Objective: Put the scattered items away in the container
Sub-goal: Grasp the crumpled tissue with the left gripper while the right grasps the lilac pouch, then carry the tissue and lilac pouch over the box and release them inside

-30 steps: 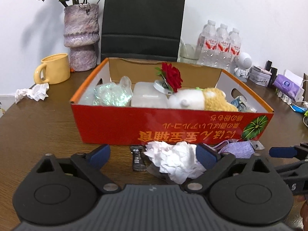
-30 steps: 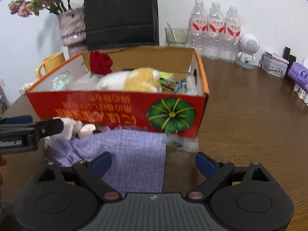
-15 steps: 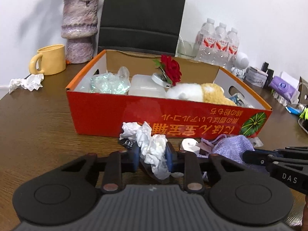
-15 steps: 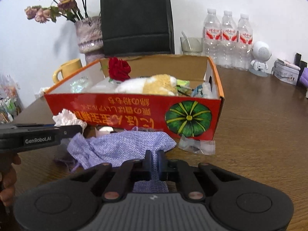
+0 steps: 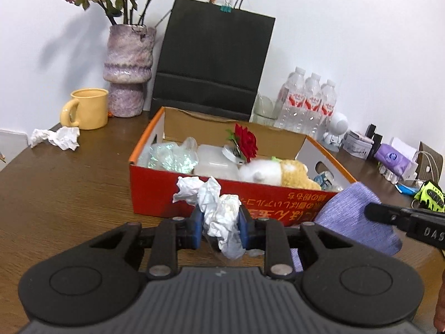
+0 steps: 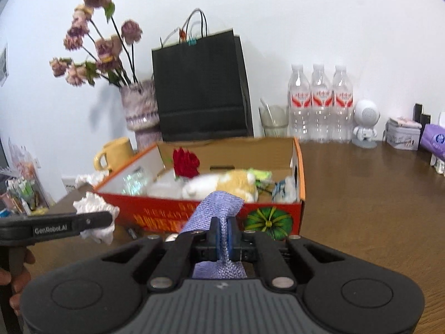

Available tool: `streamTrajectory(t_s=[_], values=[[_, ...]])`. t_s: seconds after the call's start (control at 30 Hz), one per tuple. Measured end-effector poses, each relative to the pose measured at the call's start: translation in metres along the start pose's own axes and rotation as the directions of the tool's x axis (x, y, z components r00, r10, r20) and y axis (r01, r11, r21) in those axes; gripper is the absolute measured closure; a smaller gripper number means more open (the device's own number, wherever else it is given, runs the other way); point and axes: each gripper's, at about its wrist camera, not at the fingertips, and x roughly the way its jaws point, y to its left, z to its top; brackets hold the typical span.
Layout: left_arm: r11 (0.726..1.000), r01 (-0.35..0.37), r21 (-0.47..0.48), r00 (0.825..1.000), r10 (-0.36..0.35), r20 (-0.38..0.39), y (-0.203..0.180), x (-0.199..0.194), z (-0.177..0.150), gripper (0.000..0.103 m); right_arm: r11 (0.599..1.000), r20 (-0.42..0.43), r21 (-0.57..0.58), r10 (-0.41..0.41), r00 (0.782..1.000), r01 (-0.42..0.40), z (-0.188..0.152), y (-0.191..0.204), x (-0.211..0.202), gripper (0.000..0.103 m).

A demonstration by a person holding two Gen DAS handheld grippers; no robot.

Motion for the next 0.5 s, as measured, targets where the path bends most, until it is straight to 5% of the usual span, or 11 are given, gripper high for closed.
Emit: streamTrajectory(t_s=[0.5], values=[[0.999,0.036,-0.026,0.999,-0.036,0.027,0.007,-0.032,0.008,0.077,1.0,0.079,-0.012,0.001,0.997,-0.001,0.02,0.015,-0.039,0.099]])
